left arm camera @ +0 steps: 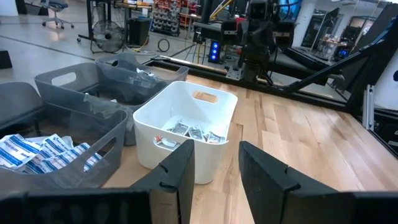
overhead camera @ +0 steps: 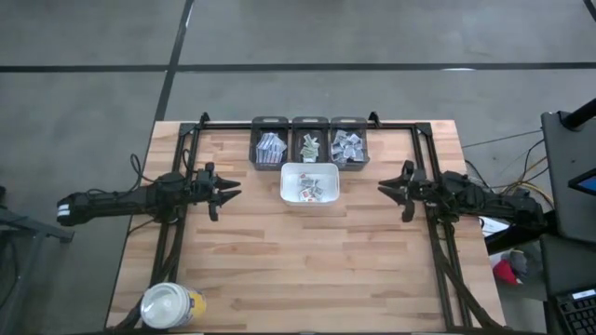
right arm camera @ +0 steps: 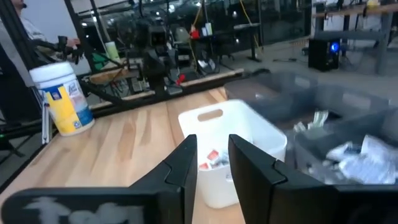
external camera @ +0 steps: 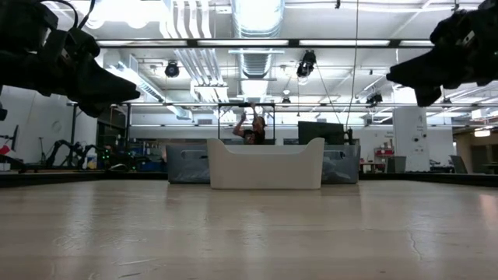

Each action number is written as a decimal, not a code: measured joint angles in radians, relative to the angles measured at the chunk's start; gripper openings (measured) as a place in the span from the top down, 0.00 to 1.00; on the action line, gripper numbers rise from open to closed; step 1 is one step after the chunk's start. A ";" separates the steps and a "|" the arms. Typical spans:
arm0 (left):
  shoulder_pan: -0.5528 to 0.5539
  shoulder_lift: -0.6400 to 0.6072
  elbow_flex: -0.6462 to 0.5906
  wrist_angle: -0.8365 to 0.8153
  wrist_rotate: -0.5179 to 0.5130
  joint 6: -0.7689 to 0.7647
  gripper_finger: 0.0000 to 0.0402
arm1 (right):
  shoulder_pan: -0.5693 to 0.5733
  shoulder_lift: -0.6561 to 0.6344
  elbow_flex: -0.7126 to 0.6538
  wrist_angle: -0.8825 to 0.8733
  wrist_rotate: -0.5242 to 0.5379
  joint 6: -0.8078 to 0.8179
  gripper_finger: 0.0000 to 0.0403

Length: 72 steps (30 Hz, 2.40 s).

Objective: Pick & Place First Aid Supplies
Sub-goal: Return to Home Position

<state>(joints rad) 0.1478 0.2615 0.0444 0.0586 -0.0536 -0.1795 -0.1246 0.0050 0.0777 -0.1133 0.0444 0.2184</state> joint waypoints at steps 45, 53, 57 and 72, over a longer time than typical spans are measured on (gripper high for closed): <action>0.000 0.001 0.000 -0.003 0.000 0.000 0.70 | 0.000 0.089 -0.026 0.015 0.009 0.009 0.81; 0.000 0.001 0.000 -0.003 0.000 0.000 0.70 | 0.000 0.089 -0.026 0.015 0.009 0.009 0.84; 0.000 0.001 0.000 -0.003 0.000 0.000 0.70 | 0.000 0.089 -0.026 0.015 0.009 0.008 0.84; 0.000 0.001 0.000 -0.003 0.000 0.000 0.70 | 0.000 0.089 -0.026 0.016 0.009 0.008 0.78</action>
<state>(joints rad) 0.1482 0.2626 0.0442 0.0558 -0.0533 -0.1791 -0.1246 0.0940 0.0517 -0.0975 0.0536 0.2268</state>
